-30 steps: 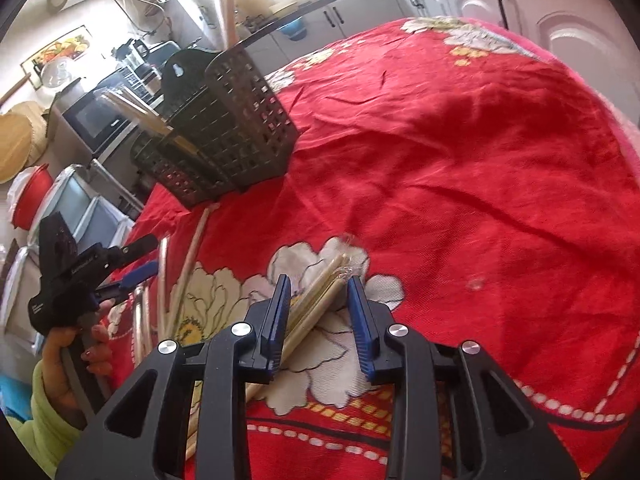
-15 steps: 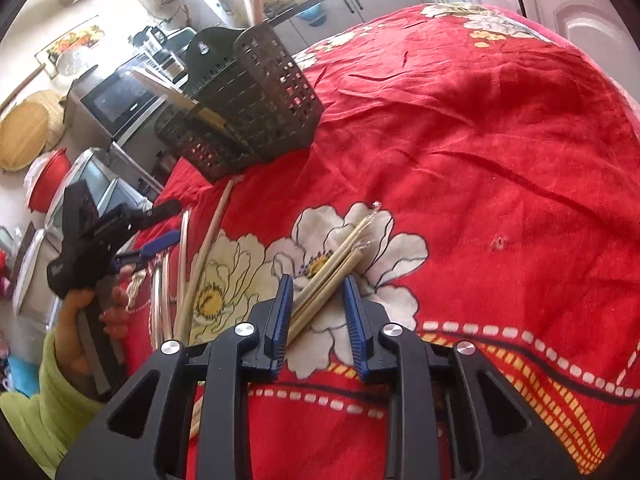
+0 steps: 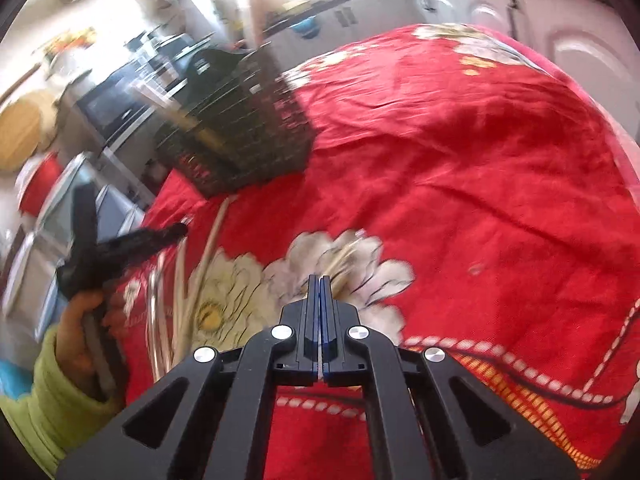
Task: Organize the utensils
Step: 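Close the left gripper on a wooden chopstick while the right gripper grasps a wrapped pair, then lift both held chopsticks upright and carry them over the grey caddy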
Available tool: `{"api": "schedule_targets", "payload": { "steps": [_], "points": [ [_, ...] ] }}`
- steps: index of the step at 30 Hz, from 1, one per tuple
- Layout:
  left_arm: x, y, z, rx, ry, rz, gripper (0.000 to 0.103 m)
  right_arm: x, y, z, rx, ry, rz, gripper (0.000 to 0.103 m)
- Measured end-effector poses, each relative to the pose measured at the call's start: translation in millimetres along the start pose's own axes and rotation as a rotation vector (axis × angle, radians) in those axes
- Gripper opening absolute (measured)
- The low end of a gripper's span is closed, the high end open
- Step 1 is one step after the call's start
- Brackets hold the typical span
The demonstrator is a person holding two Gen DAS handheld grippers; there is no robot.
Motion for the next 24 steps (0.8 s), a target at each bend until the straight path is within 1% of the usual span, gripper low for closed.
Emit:
{"api": "schedule_targets", "payload": {
  "steps": [3,5,6,7,9,12,14,15,16,18,19,24],
  "points": [
    [2.4,5.2,10.2,-0.022,-0.020,0.018,0.007,9.7,-3.8,5.6,-0.021,-0.009,-0.003,0.003],
    [5.2,9.4,16.1,-0.041,-0.025,0.029,0.006,15.8,-7.7,6.6,-0.035,-0.015,-0.011,0.014],
    [8.1,13.6,20.6,-0.051,-0.034,0.039,0.006,17.8,-9.9,7.3,-0.040,-0.019,-0.014,0.027],
    [9.7,15.3,23.6,-0.058,-0.039,0.044,0.005,19.8,-11.4,7.5,-0.047,-0.019,-0.013,0.030],
    [15.1,22.4,32.0,-0.082,-0.052,0.058,0.005,24.4,-19.0,9.1,-0.071,-0.020,-0.028,0.030],
    [20.8,31.4,44.5,-0.101,-0.076,0.076,0.004,26.2,-28.6,11.3,-0.080,-0.025,-0.053,0.030],
    [24.8,37.2,52.2,-0.114,-0.091,0.086,0.004,26.6,-32.7,9.8,-0.082,-0.020,-0.063,0.028],
    [27.2,40.6,56.7,-0.123,-0.099,0.092,0.004,26.7,-35.2,9.2,-0.079,-0.016,-0.070,0.023],
    [28.0,44.2,60.9,-0.129,-0.107,0.096,0.004,26.9,-36.3,8.8,-0.081,-0.015,-0.074,0.015],
    [31.0,50.9,69.9,-0.140,-0.124,0.109,0.003,27.2,-37.2,6.5,-0.077,-0.006,-0.076,0.007],
    [32.0,53.1,73.4,-0.146,-0.131,0.112,0.003,27.4,-36.4,4.6,-0.074,-0.001,-0.072,0.005],
    [38.0,65.5,90.6,-0.177,-0.161,0.135,0.003,35.6,-18.6,-9.7,-0.036,0.029,-0.020,0.003]
  ]
}}
Point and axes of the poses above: each gripper's, at about its wrist camera, not at the fingertips, and y roughly against the way its jaws point, z to its right, x to its top, the point moved 6 cm from there along -y, roughly the way its jaws point, and after that the axes turned 9 degrees about -x, right-handed, at the moved point
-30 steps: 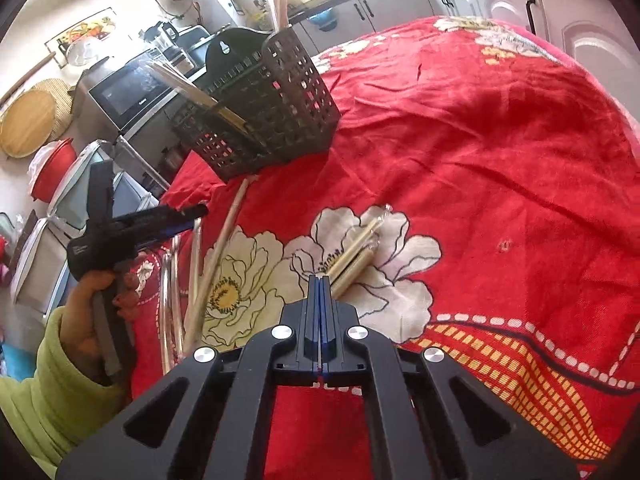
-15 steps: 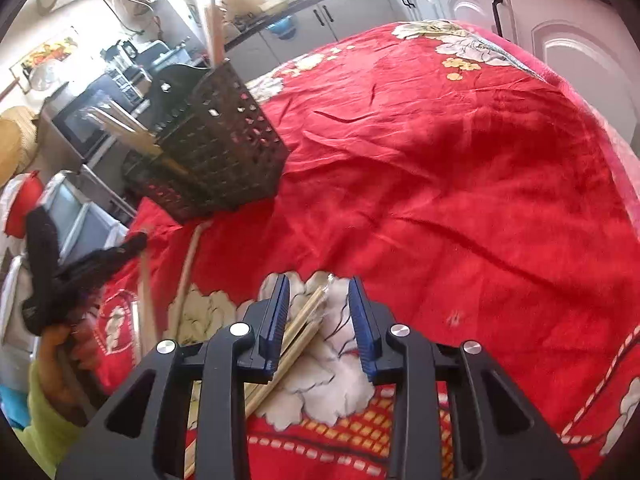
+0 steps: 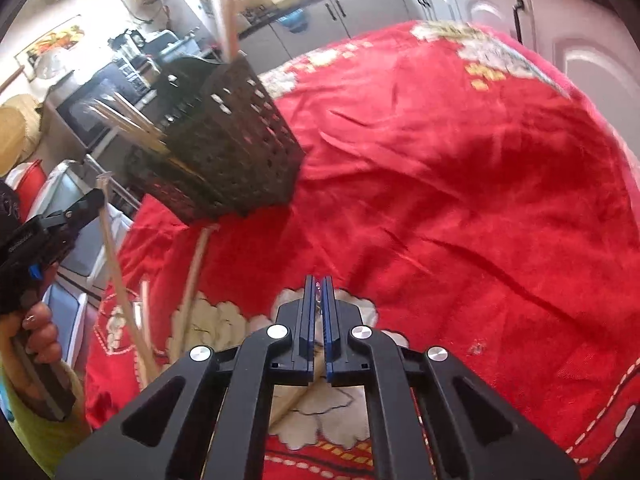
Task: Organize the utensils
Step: 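Lift both held chopsticks upright and carry them over the grey caddy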
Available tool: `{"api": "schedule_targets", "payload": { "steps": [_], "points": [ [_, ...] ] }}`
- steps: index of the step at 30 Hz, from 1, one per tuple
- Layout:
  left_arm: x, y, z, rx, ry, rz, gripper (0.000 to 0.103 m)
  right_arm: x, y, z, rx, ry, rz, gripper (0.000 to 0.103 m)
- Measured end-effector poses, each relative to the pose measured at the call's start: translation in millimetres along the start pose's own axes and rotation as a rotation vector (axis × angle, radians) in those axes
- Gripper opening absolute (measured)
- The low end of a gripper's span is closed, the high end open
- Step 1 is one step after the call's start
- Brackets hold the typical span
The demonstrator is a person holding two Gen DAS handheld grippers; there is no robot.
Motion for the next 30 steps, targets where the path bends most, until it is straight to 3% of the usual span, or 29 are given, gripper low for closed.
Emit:
{"api": "schedule_targets", "payload": {
  "steps": [12,22,30],
  "points": [
    [35.1,27.5,39.4,-0.073,-0.071,0.073,0.003,38.9,79.1,-65.3,0.126,0.151,0.201,0.002],
    [72.3,50.9,71.0,-0.095,-0.145,0.152,0.003,86.8,141.8,-103.7,0.139,0.249,0.404,0.001],
    [103.4,61.3,85.3,-0.069,-0.188,0.233,0.003,128.6,178.1,-117.6,0.146,0.267,0.542,0.001]
  ]
}}
Point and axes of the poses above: each gripper's, at about its wrist camera, not at the fingertips, and y roughly against the way its jaws point, z to its right, x to its top, the point moved 6 cm from there along -y, roughly the way its jaws point, and after that the axes turned 9 degrees about -x, right-handed, at the moved point
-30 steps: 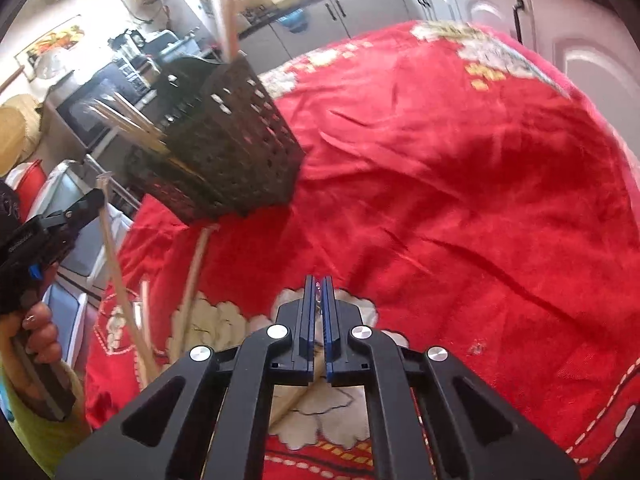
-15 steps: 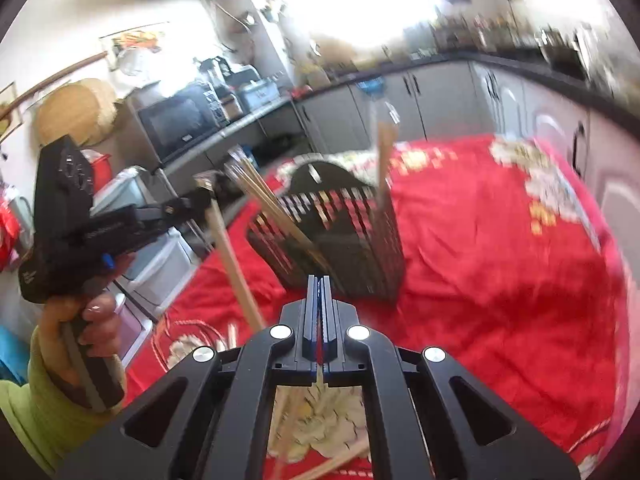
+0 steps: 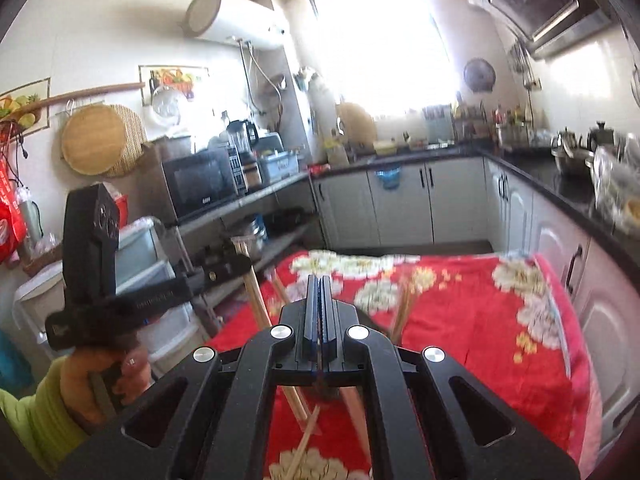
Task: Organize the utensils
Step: 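Lift both held chopsticks upright and carry them over the grey caddy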
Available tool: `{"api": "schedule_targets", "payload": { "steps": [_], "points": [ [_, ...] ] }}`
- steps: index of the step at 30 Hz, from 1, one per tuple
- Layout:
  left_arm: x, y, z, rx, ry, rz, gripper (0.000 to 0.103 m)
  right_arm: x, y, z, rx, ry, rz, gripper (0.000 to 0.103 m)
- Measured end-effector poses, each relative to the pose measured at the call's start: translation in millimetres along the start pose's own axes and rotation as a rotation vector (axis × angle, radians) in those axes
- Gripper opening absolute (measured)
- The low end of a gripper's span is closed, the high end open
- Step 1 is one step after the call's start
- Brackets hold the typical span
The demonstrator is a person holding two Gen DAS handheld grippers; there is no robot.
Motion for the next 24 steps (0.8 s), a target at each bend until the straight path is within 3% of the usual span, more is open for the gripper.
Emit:
{"api": "schedule_targets", "payload": {
  "steps": [13,24],
  "points": [
    [53.5,-1.7,-0.9,0.095,-0.069,0.111,0.003,62.2,-20.2,-22.1,0.004,0.064,0.107,0.001],
    [50.1,-38.7,-14.5,0.144,-0.100,0.107,0.003,91.7,-55.0,-16.1,-0.054,0.107,0.157,0.001]
  ]
}}
Point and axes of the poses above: each gripper's, at about its wrist camera, not at the fingertips, and y roughly against the way its jaws point, z to its right, x to its top, the point moved 6 cm from there along -y, roughly the way its jaws point, and after that the axes turned 9 degrees about -x, right-handed, at the moved point
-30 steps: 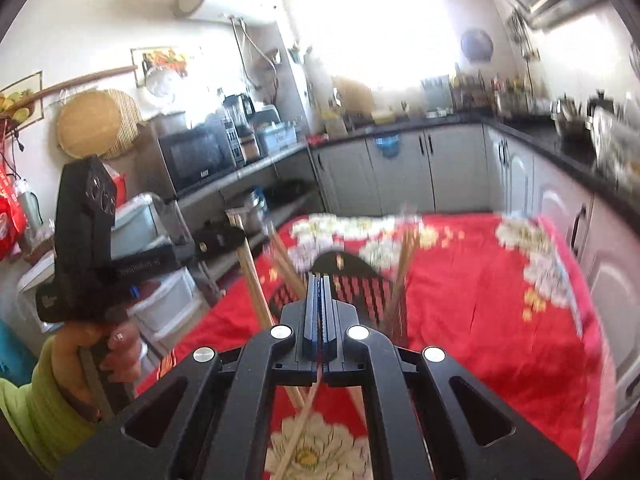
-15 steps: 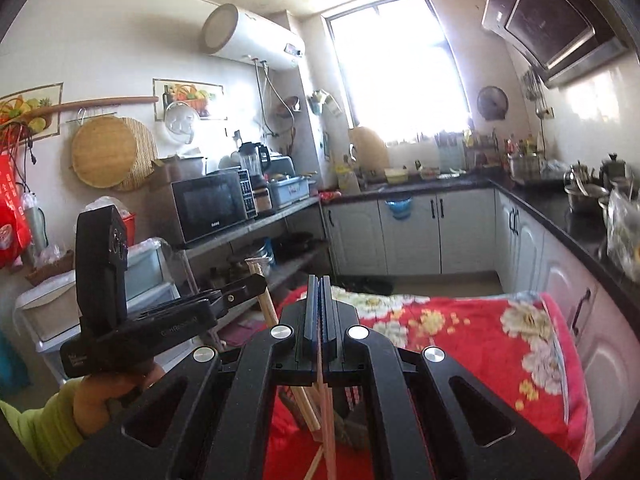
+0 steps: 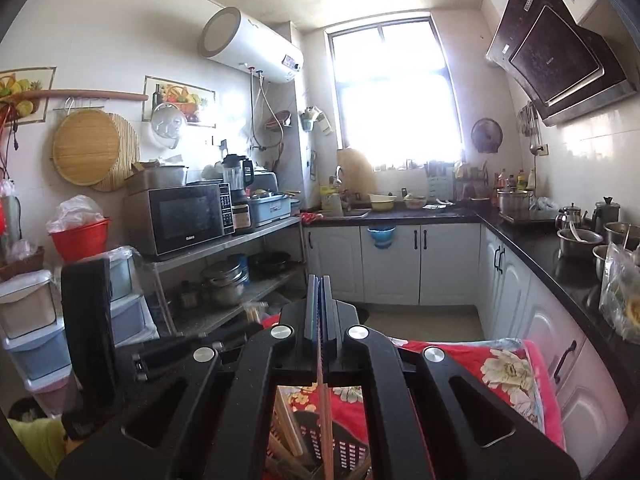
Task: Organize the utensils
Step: 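Lift both held chopsticks upright and carry them over the grey caddy, then lower the chopsticks into the caddy slots and open both grippers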
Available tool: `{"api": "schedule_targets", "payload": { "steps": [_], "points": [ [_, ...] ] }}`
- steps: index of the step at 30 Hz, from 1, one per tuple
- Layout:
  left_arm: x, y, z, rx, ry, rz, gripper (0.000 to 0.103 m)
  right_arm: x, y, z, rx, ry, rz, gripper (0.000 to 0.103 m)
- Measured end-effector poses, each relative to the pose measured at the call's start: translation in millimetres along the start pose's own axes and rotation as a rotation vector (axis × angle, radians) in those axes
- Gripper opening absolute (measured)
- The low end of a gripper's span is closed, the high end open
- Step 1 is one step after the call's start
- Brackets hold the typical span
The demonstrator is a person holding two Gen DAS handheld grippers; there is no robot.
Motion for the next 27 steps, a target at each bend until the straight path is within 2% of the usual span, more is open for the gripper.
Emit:
{"api": "schedule_targets", "payload": {
  "steps": [6,18,27],
  "points": [
    [-19.5,-15.9,-5.4,0.021,-0.020,-0.004,0.003,-14.5,-25.8,5.6,0.013,-0.018,-0.021,0.001],
    [-60.8,-35.3,-14.2,-0.026,0.017,-0.060,0.003,-73.7,-69.0,21.7,0.018,-0.101,-0.099,0.001],
    [-80.4,-37.0,-13.0,-0.056,0.032,-0.082,0.003,-115.1,-65.7,32.6,0.007,-0.142,-0.140,0.001]
  ]
}}
Point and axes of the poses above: each gripper's, at about its wrist camera, not at the fingertips, and y roughly against the way its jaws point, z to its right, x to its top, the point moved 6 cm from there along -y, roughly the way its jaws point, and after that the axes turned 9 degrees about -x, right-handed, at the moved point
